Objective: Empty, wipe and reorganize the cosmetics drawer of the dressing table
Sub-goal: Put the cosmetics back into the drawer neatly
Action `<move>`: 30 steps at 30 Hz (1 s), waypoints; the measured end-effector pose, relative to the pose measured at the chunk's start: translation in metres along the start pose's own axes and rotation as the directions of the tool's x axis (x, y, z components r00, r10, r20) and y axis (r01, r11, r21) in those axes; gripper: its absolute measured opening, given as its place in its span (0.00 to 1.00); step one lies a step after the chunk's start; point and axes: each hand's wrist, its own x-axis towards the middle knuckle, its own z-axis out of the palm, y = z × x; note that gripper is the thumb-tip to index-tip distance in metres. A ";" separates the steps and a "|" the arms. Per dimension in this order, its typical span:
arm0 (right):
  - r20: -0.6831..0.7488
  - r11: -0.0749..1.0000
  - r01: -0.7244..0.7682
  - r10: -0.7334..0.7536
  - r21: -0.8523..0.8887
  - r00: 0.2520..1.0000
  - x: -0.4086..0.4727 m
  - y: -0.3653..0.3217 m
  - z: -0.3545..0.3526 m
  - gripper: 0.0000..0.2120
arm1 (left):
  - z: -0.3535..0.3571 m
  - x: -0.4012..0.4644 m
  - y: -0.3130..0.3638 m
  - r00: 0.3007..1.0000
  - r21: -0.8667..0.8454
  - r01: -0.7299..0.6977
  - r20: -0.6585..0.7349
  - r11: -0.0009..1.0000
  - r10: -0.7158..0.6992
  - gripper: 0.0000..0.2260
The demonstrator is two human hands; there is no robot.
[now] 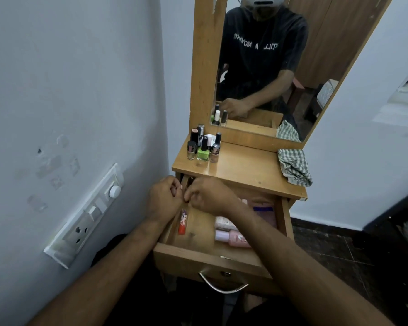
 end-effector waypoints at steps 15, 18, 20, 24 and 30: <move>0.242 0.913 0.227 -0.149 -0.339 0.959 -0.008 0.004 0.046 0.08 | 0.002 0.001 -0.005 1.000 0.023 0.019 -0.010 1.000 -0.019 0.05; 0.223 0.930 0.258 -0.202 -0.262 0.954 -0.011 0.010 0.048 0.09 | 0.002 0.002 -0.006 1.000 0.023 0.019 -0.014 1.000 -0.019 0.05; 0.164 0.961 0.224 -0.197 -0.162 0.967 -0.014 0.012 0.046 0.09 | 0.002 0.002 -0.006 1.000 0.021 0.020 -0.021 1.000 -0.020 0.05; -0.007 0.998 0.022 -0.022 0.051 1.000 -0.015 0.017 0.049 0.10 | 0.002 0.002 -0.006 0.999 0.013 0.018 -0.040 1.000 -0.018 0.05; -0.223 0.889 -0.226 0.333 0.397 0.916 -0.010 0.010 0.054 0.12 | 0.002 0.002 -0.007 0.999 0.023 0.035 -0.033 0.999 -0.034 0.04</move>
